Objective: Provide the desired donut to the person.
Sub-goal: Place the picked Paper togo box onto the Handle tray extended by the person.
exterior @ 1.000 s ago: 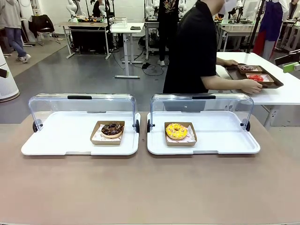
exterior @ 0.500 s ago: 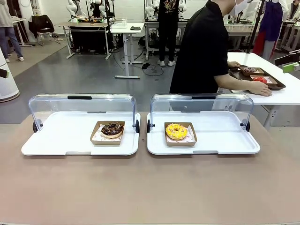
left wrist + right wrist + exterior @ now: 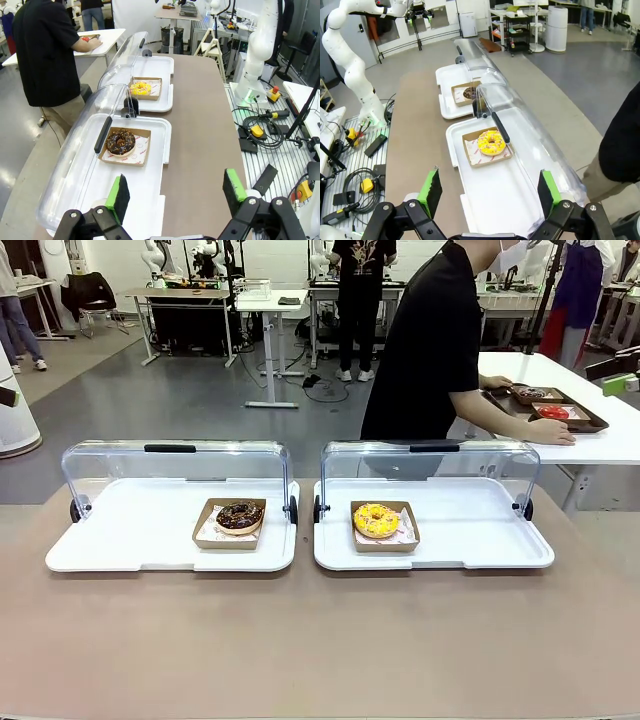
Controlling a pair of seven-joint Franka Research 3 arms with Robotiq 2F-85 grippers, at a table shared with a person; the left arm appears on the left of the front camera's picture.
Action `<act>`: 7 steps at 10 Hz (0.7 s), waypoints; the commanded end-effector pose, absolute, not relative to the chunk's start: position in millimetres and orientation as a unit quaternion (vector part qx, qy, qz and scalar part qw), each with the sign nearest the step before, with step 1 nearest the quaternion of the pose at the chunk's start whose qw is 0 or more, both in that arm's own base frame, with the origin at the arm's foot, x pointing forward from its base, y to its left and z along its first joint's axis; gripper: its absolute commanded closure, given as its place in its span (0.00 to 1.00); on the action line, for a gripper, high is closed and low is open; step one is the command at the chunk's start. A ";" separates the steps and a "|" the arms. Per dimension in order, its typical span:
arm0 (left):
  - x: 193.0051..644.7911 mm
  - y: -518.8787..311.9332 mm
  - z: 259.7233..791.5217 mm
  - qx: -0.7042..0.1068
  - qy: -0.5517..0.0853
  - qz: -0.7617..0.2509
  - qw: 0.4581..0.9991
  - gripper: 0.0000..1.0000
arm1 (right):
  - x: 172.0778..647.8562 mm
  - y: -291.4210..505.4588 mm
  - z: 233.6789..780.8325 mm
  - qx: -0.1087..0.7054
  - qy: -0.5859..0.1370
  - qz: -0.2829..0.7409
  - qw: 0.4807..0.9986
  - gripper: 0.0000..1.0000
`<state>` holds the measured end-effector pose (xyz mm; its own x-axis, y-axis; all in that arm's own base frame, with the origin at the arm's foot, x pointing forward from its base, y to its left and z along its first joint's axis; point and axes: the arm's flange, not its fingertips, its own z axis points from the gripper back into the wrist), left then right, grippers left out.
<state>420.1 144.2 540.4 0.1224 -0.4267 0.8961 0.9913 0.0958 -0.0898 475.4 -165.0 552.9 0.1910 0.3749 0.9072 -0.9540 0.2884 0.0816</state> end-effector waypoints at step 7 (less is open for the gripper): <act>418.7 144.3 541.1 -0.385 -0.369 -0.551 0.642 0.02 | 475.5 -163.7 554.3 0.349 -0.415 0.484 0.687 0.00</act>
